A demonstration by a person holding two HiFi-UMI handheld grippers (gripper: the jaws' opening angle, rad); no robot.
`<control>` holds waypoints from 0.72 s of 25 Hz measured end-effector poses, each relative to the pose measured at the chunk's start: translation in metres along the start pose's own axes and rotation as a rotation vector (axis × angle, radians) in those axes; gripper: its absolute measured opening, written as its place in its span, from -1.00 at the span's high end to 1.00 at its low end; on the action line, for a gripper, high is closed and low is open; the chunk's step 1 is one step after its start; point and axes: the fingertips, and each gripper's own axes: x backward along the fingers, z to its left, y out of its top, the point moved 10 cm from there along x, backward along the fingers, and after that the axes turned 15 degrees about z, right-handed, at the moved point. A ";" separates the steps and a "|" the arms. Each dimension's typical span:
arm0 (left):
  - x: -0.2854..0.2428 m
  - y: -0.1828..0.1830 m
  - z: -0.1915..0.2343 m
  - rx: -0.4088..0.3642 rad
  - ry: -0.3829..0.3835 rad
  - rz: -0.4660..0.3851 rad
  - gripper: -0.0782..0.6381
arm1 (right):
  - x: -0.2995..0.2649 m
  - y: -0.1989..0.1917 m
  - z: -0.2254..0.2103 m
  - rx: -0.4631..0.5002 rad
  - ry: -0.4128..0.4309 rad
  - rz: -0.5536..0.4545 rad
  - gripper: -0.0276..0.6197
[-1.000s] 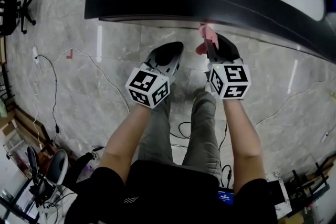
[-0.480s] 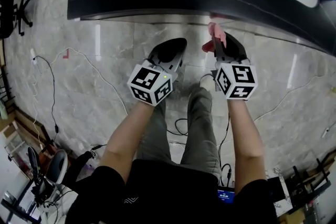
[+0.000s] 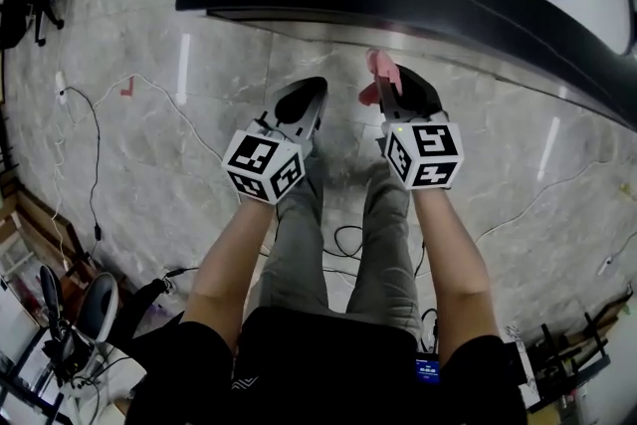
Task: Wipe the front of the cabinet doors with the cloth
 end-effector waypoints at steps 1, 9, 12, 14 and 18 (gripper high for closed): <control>0.006 -0.002 0.010 0.010 0.015 -0.001 0.76 | -0.008 0.002 0.008 0.008 0.011 0.005 0.77; 0.042 -0.013 0.074 0.079 0.088 -0.019 0.76 | -0.071 0.020 0.066 0.062 0.072 0.050 0.77; 0.048 -0.016 0.090 0.097 0.094 -0.017 0.76 | -0.091 0.025 0.082 0.071 0.091 0.063 0.77; 0.051 -0.017 0.100 0.106 0.097 -0.017 0.76 | -0.103 0.027 0.091 0.079 0.097 0.072 0.77; 0.053 -0.018 0.113 0.108 0.099 -0.014 0.76 | -0.121 0.030 0.100 0.096 0.094 0.088 0.77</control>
